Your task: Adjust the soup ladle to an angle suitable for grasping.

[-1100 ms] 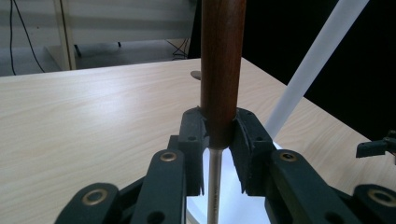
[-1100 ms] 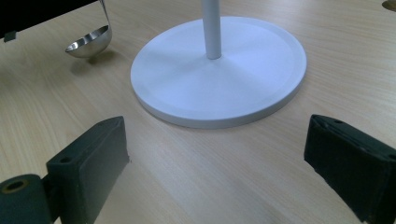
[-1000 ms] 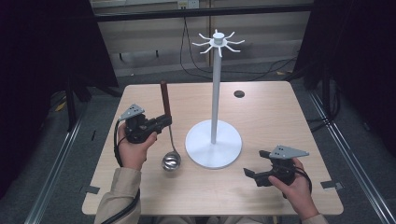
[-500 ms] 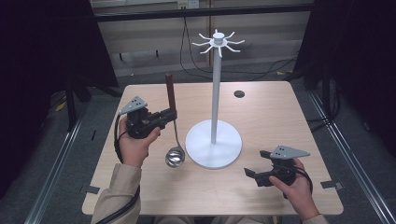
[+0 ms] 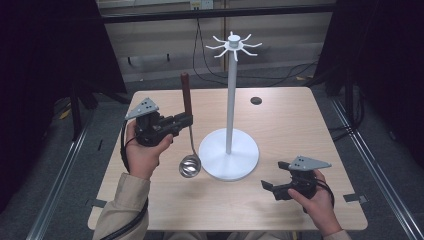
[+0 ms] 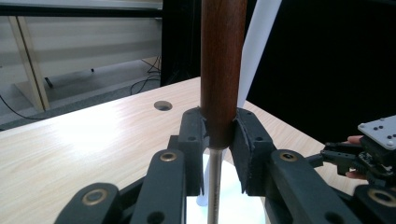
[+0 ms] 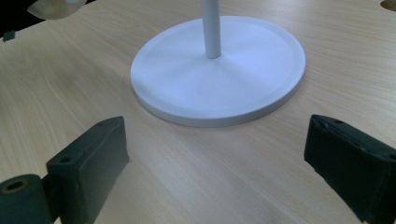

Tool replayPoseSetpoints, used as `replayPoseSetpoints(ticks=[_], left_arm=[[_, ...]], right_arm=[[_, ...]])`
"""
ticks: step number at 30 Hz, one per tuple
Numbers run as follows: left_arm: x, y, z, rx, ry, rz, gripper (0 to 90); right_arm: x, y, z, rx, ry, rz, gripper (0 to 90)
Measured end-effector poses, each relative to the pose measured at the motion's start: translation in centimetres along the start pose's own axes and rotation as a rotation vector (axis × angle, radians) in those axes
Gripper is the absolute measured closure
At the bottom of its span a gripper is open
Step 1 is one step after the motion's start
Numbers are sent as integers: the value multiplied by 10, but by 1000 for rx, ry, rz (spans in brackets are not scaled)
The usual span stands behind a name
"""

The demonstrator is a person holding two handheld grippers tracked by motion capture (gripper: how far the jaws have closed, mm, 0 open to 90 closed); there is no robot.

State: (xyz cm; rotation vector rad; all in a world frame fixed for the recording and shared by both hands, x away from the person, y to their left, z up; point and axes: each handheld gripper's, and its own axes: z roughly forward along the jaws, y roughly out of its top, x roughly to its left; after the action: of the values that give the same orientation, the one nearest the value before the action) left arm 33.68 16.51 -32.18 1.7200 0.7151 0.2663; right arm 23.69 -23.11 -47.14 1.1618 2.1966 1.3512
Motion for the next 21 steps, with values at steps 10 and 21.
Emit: replayPoseSetpoints(ticks=[10,21], left_arm=[[-7,13,-2,-11,-27,12,747],[-19,27,-1,-16,-57,35,747]], right_arm=[[0,0,0,1,-2,-3,54],[1,-2,0,7,0,-11,54]])
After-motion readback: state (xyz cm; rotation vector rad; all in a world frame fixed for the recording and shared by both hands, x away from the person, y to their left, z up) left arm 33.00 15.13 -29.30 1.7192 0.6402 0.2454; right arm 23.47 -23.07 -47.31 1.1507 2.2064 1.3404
